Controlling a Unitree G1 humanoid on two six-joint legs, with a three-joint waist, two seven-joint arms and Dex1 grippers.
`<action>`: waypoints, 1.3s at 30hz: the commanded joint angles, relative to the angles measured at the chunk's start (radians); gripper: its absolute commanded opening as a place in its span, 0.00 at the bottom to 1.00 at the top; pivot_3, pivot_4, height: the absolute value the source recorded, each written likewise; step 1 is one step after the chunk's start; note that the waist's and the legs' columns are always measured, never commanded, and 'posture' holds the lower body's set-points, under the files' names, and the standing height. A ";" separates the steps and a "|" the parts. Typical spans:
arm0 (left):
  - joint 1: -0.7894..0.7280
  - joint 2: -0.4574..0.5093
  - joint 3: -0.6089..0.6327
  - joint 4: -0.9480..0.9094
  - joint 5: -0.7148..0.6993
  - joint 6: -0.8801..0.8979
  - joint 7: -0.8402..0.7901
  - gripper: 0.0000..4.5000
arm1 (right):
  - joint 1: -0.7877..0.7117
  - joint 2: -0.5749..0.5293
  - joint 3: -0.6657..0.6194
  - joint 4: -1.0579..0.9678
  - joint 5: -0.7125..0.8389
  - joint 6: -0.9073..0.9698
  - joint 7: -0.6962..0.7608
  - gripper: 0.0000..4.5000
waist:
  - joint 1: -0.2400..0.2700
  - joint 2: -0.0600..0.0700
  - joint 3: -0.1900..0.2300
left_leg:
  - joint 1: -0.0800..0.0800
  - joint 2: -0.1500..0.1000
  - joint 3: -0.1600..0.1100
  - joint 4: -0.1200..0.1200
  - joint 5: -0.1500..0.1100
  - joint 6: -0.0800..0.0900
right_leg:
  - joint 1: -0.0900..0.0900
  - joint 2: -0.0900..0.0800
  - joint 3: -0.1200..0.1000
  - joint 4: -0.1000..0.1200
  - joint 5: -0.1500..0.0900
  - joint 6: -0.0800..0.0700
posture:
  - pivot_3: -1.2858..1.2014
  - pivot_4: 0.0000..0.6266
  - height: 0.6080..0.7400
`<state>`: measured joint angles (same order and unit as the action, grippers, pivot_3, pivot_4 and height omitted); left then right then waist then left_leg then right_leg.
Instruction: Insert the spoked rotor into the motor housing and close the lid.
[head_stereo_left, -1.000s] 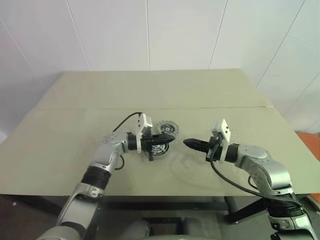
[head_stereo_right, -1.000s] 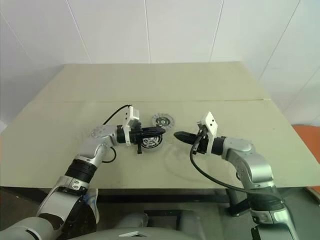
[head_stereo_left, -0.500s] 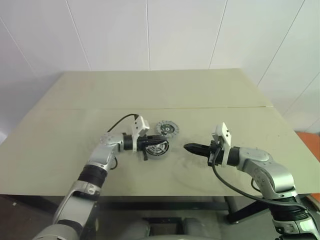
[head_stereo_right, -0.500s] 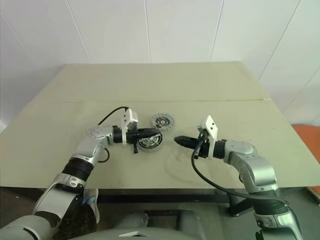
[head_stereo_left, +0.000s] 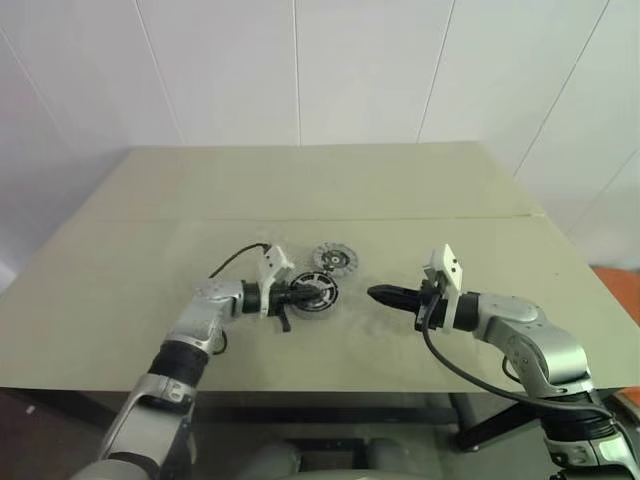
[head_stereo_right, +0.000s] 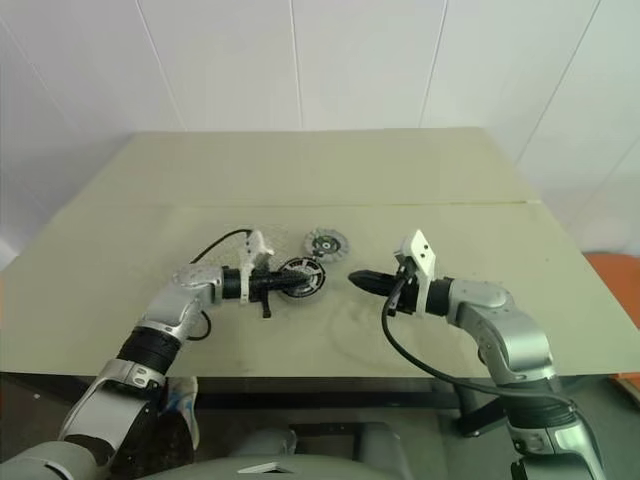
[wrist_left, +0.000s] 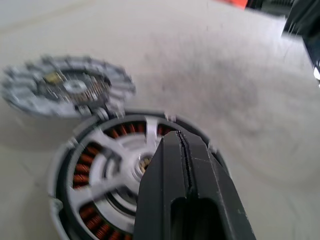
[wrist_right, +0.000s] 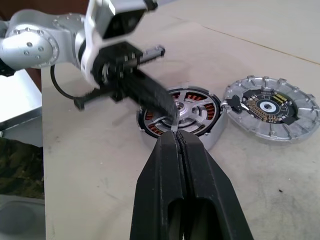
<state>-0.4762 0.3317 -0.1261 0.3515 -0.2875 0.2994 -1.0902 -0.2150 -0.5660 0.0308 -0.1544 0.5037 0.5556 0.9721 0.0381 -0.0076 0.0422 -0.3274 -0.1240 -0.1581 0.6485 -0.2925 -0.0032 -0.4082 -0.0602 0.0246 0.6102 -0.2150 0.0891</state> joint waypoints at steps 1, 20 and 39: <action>0.031 0.022 0.086 -0.105 -0.058 -0.042 0.017 0.01 | -0.068 0.011 0.039 0.000 -0.020 -0.026 0.019 0.00 | 0.000 0.000 0.000 | -0.001 0.000 0.000 0.000 0.000 0.000 | -0.001 0.000 0.000 0.000 0.000 0.000 | 0.52 0.00 1.00; 0.403 0.083 0.243 -0.337 -0.096 -0.274 0.156 0.01 | -0.493 -0.009 0.468 0.219 -0.415 -0.277 0.296 0.00 | 0.004 0.001 0.001 | -0.007 0.000 0.006 0.000 0.000 0.000 | -0.006 -0.002 0.000 0.000 -0.001 -0.003 | 0.52 0.00 1.00; 0.429 0.119 0.220 -0.326 -0.112 -0.247 0.119 0.00 | -0.655 0.090 0.553 0.474 -0.677 -0.567 0.316 0.81 | 0.000 0.000 0.000 | -0.011 0.001 0.011 -0.001 0.000 0.000 | -0.015 -0.001 0.003 0.004 0.003 -0.005 | 0.52 0.00 1.00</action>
<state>-0.0436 0.4381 0.0923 0.0456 -0.3836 0.0510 -0.9628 -0.8315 -0.4930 0.5775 0.3230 -0.1461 0.0336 1.3141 0.0382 -0.0072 0.0426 -0.3383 -0.1226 -0.1464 0.6478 -0.2926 -0.0031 -0.4240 -0.0611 0.0278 0.6146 -0.2118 0.0843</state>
